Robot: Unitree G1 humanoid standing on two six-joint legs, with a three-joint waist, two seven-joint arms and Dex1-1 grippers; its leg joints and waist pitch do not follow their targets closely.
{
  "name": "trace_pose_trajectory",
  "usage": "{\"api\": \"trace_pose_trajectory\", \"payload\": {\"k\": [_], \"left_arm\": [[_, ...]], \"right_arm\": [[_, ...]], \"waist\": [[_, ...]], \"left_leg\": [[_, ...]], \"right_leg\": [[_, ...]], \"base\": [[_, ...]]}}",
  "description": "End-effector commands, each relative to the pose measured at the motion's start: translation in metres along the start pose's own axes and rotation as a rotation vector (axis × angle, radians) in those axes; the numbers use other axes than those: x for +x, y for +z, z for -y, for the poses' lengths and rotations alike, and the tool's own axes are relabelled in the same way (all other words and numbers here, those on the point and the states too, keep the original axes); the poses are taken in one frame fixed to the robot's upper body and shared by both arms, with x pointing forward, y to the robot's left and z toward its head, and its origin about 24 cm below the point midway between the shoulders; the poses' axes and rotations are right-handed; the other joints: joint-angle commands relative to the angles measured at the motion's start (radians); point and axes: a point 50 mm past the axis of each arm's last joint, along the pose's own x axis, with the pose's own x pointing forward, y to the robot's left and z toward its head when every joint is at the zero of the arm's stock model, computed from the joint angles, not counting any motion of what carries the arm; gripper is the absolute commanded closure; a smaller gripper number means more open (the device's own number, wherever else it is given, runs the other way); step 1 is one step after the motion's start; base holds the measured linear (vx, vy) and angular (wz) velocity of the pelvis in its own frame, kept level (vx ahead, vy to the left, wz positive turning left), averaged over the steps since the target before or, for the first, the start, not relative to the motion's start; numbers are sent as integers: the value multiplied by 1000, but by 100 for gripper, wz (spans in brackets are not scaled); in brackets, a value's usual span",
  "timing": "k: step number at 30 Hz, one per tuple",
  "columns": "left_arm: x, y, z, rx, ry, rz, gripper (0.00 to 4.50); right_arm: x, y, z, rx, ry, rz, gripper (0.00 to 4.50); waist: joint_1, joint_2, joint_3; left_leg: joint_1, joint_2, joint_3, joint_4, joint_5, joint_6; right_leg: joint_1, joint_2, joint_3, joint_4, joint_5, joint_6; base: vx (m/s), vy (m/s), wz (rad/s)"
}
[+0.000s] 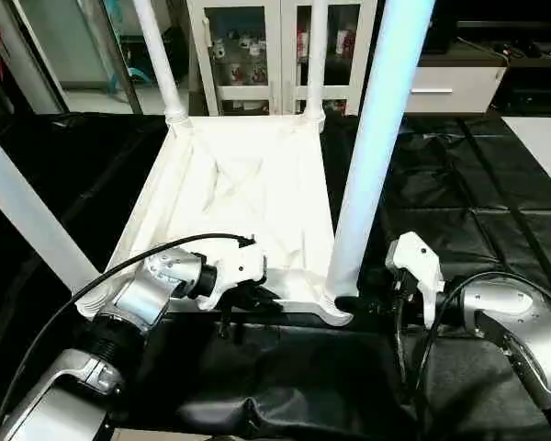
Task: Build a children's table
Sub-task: Rotate leg to tighten
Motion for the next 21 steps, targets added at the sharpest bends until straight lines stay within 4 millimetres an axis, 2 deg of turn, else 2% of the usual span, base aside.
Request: {"api": "trace_pose_trajectory", "payload": {"k": [1,6,10,17,18,21], "left_arm": [[8,-4,7,-17,-29,-2,450],[7,-4,6,-16,-26,-3,450],[7,-4,5,-16,-23,-7,450],[6,-4,5,-17,-21,-9,450],[6,-4,5,-17,-20,-9,450],[6,-4,5,-17,-20,-10,450]], "right_arm": [[3,-5,2,28,-12,-27,146],[5,-4,1,23,-8,-30,109],[9,-6,-1,10,14,-43,109],[12,-4,-1,24,18,-23,109],[13,-3,-1,26,20,-19,135],[13,-3,-1,26,24,-12,142]], "waist": [[-3,-24,-48],[-2,-23,-51],[2,-23,-53],[1,-23,-52],[1,-22,-52],[2,-23,-52]], "left_leg": [[19,80,-30,-79,-191,69],[20,81,-30,-79,-174,70],[18,80,-28,-76,-143,86],[19,82,-29,-78,-158,82],[19,82,-29,-78,-157,82],[19,81,-29,-78,-159,79]], "right_leg": [[28,-95,48,-82,-141,-250],[28,-93,47,-79,-105,-255],[31,-94,46,-76,-60,-261],[30,-94,46,-77,-86,-260],[30,-93,46,-77,-82,-261],[30,-94,46,-77,-86,-262]], "base": [[0,0,0],[0,0,0],[0,0,0],[0,0,0],[0,0,0],[0,0,0]]}}
